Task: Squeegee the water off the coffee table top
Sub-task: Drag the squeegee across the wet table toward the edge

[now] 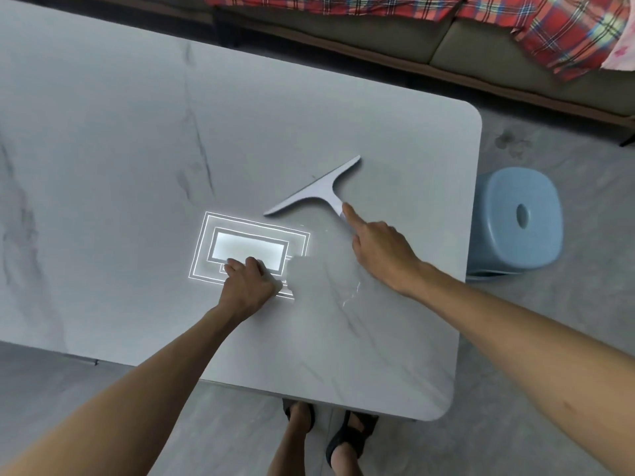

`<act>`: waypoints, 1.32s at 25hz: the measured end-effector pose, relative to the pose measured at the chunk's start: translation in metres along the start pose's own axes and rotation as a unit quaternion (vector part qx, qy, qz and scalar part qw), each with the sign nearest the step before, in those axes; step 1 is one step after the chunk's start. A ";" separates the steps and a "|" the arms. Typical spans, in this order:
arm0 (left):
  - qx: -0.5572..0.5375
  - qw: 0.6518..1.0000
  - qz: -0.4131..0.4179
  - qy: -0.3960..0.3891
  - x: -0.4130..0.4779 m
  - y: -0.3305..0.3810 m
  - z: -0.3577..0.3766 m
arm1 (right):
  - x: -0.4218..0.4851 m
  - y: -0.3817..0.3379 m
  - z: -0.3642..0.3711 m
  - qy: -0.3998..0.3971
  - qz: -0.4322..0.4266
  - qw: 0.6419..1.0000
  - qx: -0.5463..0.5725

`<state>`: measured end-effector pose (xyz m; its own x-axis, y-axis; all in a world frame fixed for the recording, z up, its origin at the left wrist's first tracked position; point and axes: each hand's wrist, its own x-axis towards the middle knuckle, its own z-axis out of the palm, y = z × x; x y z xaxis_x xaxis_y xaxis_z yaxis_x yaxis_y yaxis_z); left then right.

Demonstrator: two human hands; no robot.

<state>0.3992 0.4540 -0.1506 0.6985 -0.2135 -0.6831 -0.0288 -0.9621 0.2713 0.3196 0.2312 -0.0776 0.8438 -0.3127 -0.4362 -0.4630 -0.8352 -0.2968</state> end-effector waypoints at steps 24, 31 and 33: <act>-0.127 0.986 -0.032 0.104 -0.089 -0.035 0.035 | -0.148 0.037 0.045 -0.044 -0.194 0.977 -0.076; -0.084 0.996 -0.018 0.021 -0.099 -0.049 0.048 | -0.142 0.010 0.079 -0.092 -0.249 0.955 -0.131; -0.081 0.997 -0.011 0.007 -0.106 -0.036 0.068 | -0.148 0.039 0.075 -0.063 -0.221 0.966 -0.120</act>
<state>0.2776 0.4994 -0.1339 0.7074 -0.1883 -0.6813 0.1029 -0.9262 0.3628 0.1562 0.2792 -0.0886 0.8976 0.1429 -0.4169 0.0229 -0.9599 -0.2796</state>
